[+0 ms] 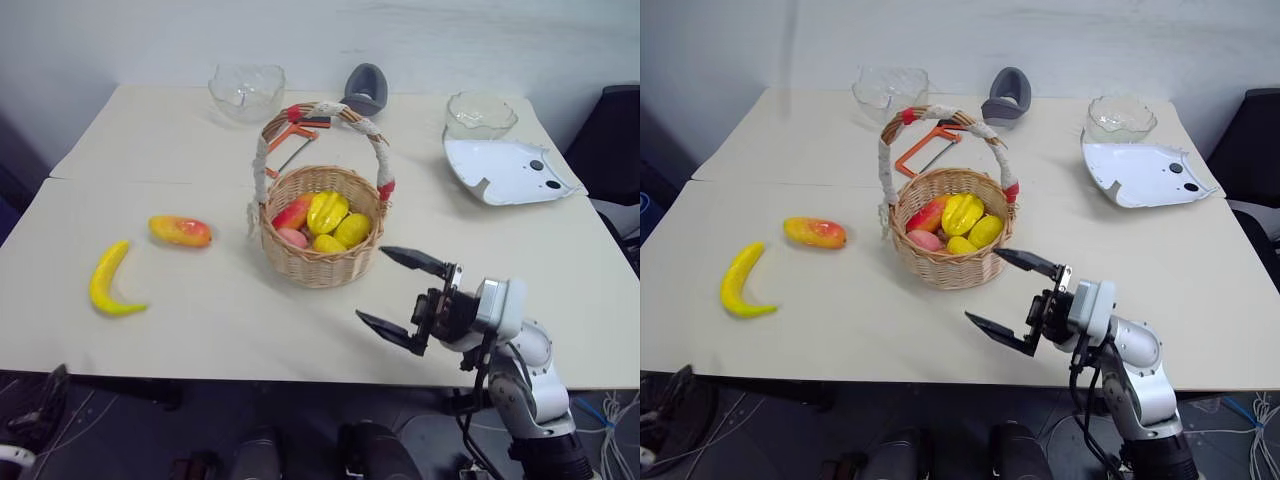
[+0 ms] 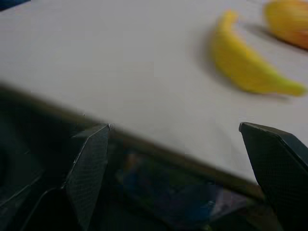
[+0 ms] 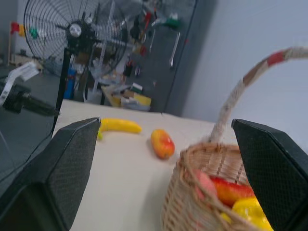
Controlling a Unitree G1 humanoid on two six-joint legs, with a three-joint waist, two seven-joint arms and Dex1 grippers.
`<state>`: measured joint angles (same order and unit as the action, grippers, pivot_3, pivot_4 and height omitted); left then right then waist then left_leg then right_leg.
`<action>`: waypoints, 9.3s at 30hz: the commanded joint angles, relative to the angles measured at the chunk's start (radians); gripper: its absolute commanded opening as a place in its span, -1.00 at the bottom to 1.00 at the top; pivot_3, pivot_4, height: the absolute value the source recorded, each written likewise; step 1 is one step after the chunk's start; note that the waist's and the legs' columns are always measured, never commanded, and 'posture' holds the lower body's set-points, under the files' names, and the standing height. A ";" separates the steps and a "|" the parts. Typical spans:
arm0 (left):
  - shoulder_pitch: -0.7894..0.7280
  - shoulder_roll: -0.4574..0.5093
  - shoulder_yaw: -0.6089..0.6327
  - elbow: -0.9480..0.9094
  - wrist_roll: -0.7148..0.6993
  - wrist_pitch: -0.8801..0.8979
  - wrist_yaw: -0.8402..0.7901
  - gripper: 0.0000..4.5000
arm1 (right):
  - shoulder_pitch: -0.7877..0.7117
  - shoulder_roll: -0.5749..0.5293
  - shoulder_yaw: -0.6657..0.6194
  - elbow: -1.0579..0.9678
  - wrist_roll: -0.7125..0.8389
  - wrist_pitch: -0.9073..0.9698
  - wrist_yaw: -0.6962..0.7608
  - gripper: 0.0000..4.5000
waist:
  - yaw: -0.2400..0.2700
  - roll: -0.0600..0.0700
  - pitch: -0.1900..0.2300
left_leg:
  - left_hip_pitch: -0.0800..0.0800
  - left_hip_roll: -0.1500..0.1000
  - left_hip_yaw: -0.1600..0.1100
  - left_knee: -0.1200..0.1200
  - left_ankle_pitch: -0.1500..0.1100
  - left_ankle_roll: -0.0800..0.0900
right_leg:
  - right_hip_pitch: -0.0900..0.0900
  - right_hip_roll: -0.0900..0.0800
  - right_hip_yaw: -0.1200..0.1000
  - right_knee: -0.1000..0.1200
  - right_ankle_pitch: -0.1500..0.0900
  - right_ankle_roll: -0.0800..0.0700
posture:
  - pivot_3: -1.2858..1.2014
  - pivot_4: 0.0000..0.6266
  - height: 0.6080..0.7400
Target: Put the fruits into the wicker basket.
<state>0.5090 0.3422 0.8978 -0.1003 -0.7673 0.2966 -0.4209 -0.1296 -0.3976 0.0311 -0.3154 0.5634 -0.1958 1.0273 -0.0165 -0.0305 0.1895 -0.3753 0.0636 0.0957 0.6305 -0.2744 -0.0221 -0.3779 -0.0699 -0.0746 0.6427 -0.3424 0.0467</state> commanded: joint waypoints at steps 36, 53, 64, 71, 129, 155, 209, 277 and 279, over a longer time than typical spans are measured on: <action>-0.609 0.568 -0.363 0.272 0.124 0.584 0.100 -0.53 | 0.044 -0.055 0.006 -0.029 -0.090 0.066 -0.043 1.00 | -0.013 0.001 0.000 | 0.000 0.000 0.006 -0.009 0.002 -0.005 | -0.009 -0.002 0.001 0.005 -0.002 -0.005 | 0.03 -0.52 1.00; -1.037 0.462 -0.740 -0.144 0.148 0.327 -0.320 -0.68 | 0.146 -0.072 -0.120 -0.027 -0.133 0.017 -0.147 1.00 | 0.018 0.001 0.004 | -0.001 -0.001 0.010 -0.009 0.013 -0.001 | -0.013 0.000 0.003 0.012 0.000 -0.006 | 0.03 -0.52 1.00; -1.319 0.208 -0.944 -0.005 0.324 0.460 -0.134 -0.53 | 0.188 -0.068 -0.122 -0.112 -0.144 0.064 -0.232 1.00 | -0.010 -0.001 0.004 | -0.003 0.002 0.019 -0.003 0.011 -0.005 | -0.017 0.008 0.018 0.011 0.001 0.003 | 0.03 -0.52 1.00; -1.333 0.160 -0.956 0.017 0.373 0.461 -0.121 0.43 | 0.207 -0.062 -0.106 -0.144 -0.142 0.079 -0.255 1.00 | -0.010 -0.002 0.005 | -0.001 0.001 0.019 -0.001 0.011 -0.004 | -0.016 0.008 0.022 0.013 0.002 0.004 | 0.03 -0.52 1.00; -1.334 0.330 -0.309 0.846 0.190 0.748 0.151 0.99 | 0.108 -0.046 -0.046 -0.094 -0.068 0.125 -0.152 1.00 | -0.008 -0.010 0.003 | 0.000 0.001 0.025 0.000 0.007 -0.003 | -0.017 -0.001 0.013 0.016 0.001 0.003 | 0.03 -0.52 1.00; -1.069 0.513 -0.503 -0.004 -0.045 0.528 -0.630 0.11 | 0.216 -0.083 -0.178 -0.114 -0.075 0.106 -0.229 1.00 | -0.006 -0.011 0.006 | 0.000 0.001 0.025 -0.002 0.008 -0.006 | -0.016 -0.002 0.014 0.014 0.001 0.002 | 0.03 -0.52 1.00; -0.678 0.509 -0.477 -0.210 -0.033 0.316 -0.675 1.00 | -0.733 -0.093 -0.056 0.684 -0.094 0.416 0.270 -0.93 | -0.017 -0.006 0.009 | -0.005 0.002 0.027 -0.002 0.006 -0.001 | -0.024 0.000 0.019 0.013 0.002 0.002 | 0.03 -0.52 1.00; -0.403 0.382 -0.527 -0.024 0.367 -0.303 -0.594 1.00 | -0.021 -0.142 -0.110 0.242 -0.186 0.111 0.157 0.98 | -0.008 -0.006 0.008 | -0.011 0.003 0.024 0.001 0.011 0.001 | -0.032 0.006 0.023 0.017 0.007 0.002 | 0.03 -0.52 1.00; -0.416 0.366 -0.520 -0.022 0.383 -0.326 -0.550 1.00 | -0.046 -0.125 -0.096 0.261 -0.189 0.112 0.130 0.98 | -0.008 -0.006 0.008 | -0.012 0.002 0.025 0.002 0.009 0.004 | -0.031 0.004 0.022 0.017 0.007 0.003 | 0.03 -0.52 1.00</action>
